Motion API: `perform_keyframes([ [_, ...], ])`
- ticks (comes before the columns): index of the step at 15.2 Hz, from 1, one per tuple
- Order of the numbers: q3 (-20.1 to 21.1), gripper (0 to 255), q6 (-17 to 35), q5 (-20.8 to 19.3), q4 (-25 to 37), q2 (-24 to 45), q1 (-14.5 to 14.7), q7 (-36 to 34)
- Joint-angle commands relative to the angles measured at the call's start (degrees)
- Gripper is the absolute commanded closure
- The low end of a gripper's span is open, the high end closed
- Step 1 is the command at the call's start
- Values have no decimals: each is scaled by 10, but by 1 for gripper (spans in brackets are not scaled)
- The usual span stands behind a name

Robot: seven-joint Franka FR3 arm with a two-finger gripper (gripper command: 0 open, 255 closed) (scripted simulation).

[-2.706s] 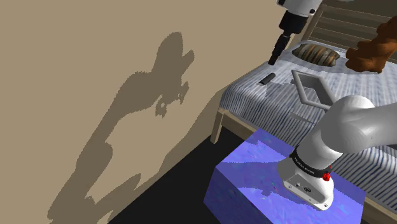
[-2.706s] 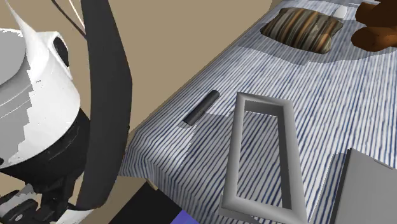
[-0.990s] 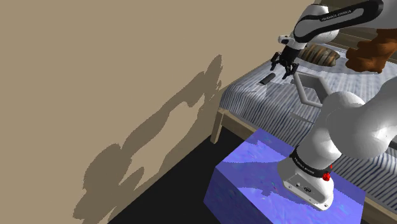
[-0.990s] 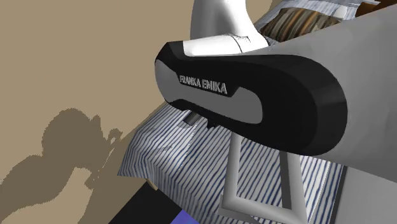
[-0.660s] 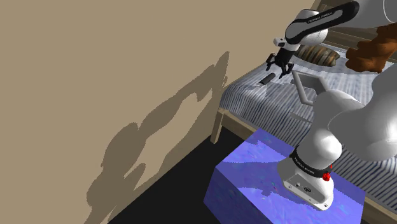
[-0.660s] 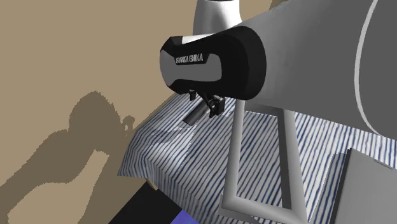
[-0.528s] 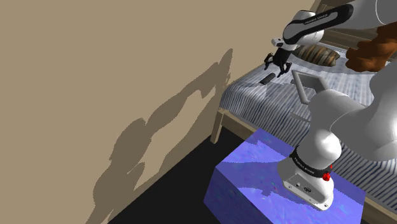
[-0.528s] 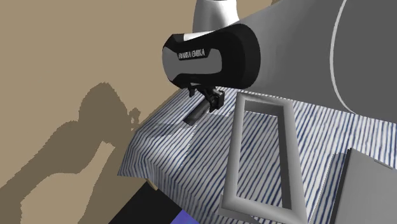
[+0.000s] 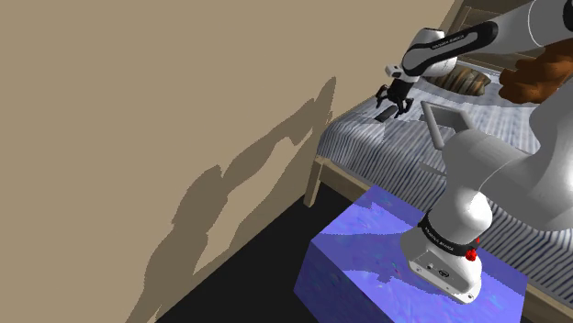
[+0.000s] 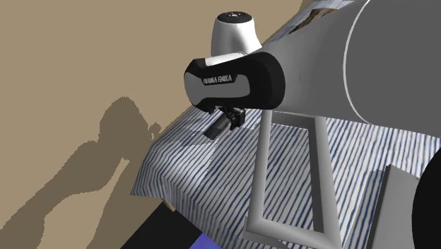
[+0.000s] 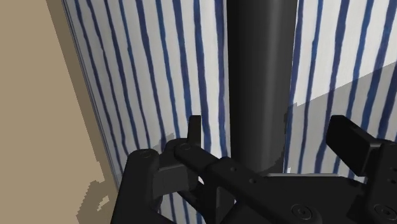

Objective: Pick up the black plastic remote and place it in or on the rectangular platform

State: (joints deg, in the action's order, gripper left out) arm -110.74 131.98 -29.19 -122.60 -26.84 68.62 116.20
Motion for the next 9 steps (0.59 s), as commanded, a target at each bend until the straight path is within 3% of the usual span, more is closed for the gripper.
perform_keyframes([
  [1, -9, 0, 5, -6, -1, -5, 8, -4],
  [7, -9, 0, 5, -6, -1, -5, 8, -4],
  [8, -9, 255, 5, -6, -1, -5, 8, -4],
  [9, -9, 255, 5, -6, -1, -5, 8, -4],
])
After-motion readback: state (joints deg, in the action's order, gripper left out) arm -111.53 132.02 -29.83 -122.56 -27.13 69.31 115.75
